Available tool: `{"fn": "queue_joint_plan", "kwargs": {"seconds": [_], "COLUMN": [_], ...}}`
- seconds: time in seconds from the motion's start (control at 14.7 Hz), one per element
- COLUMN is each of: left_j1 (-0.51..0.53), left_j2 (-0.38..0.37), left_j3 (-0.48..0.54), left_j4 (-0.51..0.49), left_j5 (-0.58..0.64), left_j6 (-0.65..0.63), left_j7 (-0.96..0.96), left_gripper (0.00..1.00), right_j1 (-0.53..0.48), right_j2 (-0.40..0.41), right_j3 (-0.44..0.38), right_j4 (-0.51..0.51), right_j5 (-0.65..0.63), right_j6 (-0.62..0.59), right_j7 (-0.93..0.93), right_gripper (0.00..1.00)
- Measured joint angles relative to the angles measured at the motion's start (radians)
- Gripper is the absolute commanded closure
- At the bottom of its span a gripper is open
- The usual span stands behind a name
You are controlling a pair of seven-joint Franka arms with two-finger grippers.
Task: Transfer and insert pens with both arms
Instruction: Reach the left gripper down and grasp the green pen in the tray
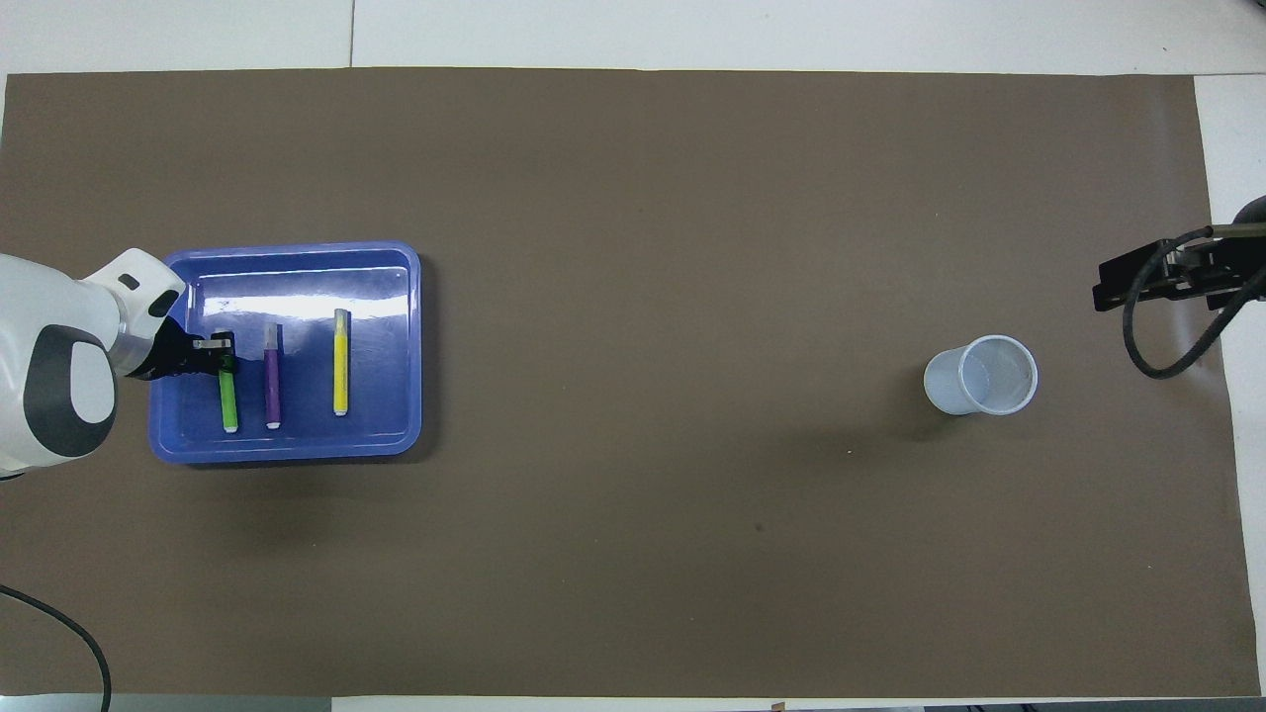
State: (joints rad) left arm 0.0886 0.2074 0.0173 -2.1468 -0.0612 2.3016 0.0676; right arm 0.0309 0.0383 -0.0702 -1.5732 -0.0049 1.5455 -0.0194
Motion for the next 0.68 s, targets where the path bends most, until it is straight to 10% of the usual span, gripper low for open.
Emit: {"fn": "queue_joint_plan", "kwargs": {"seconds": [0.68], "left_j1": [-0.002], "left_j2": [0.004], "left_j3": [-0.008], "left_j4": [0.106], "left_j5": [-0.038], "left_j6": [-0.129], "left_j7": [-0.048], "left_gripper": [1.00], "right_j1": [0.000], "right_j2": [0.000], "right_j3": [0.000], "right_j4": [0.000], "right_j5": [0.000], "right_j6": [0.000], "right_j7": [0.000], "right_gripper": [0.00]}}
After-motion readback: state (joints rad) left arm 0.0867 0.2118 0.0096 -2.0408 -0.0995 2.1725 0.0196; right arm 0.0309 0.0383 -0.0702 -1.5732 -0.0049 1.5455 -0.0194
